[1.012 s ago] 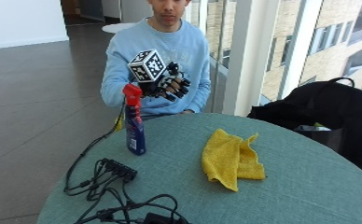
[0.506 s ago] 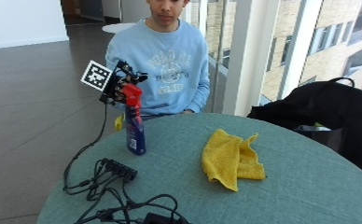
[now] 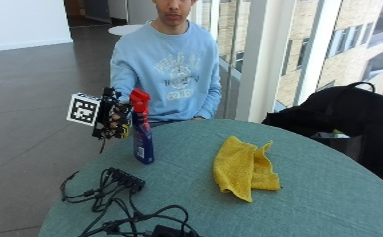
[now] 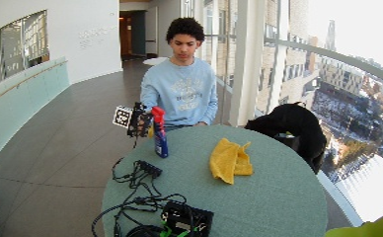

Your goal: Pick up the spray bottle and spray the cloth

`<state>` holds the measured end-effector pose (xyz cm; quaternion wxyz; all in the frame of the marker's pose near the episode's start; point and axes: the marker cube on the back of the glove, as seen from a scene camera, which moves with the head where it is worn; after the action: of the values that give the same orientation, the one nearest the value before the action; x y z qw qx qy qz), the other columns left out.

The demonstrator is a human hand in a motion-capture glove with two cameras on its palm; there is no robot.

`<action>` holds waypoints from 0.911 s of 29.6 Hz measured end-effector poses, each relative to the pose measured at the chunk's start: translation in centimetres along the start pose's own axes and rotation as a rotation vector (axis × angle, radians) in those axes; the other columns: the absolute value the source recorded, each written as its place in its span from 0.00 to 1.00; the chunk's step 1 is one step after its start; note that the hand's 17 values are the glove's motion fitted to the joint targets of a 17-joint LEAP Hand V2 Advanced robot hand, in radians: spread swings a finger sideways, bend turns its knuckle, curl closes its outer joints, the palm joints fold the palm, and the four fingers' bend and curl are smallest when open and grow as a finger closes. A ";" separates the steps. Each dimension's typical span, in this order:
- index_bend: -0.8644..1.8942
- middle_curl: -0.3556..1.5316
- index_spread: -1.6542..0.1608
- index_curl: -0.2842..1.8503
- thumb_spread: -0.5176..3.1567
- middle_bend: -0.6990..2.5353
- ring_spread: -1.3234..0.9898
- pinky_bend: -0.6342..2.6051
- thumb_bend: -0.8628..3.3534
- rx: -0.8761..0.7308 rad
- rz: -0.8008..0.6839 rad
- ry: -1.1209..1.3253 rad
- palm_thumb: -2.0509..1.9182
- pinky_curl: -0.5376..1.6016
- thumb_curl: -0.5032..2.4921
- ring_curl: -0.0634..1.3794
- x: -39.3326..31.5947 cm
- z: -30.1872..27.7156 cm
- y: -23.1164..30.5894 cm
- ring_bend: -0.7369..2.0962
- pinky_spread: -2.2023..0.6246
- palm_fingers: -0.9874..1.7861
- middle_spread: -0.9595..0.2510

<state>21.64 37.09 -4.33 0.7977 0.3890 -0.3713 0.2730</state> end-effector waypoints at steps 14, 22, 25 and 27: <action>0.34 0.40 0.70 0.23 0.43 0.29 0.57 0.30 0.20 -0.017 -0.013 -0.056 0.69 0.42 0.30 0.27 2.4 3.6 -3.6 0.40 0.86 0.62 0.73; 0.35 0.40 0.70 0.23 0.41 0.30 0.55 0.30 0.21 0.054 -0.020 -0.056 0.73 0.42 0.32 0.29 2.4 3.8 -4.2 0.43 0.84 0.70 0.68; 0.35 0.40 0.71 0.24 0.40 0.29 0.54 0.31 0.22 0.087 -0.034 -0.030 0.75 0.42 0.33 0.30 2.3 3.8 -4.4 0.44 0.82 0.72 0.67; 0.35 0.40 0.72 0.24 0.39 0.29 0.54 0.31 0.22 0.107 -0.042 -0.006 0.76 0.43 0.33 0.30 2.2 3.8 -4.5 0.44 0.81 0.73 0.67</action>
<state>24.73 31.84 -2.83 0.7802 0.4393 -0.3505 0.2747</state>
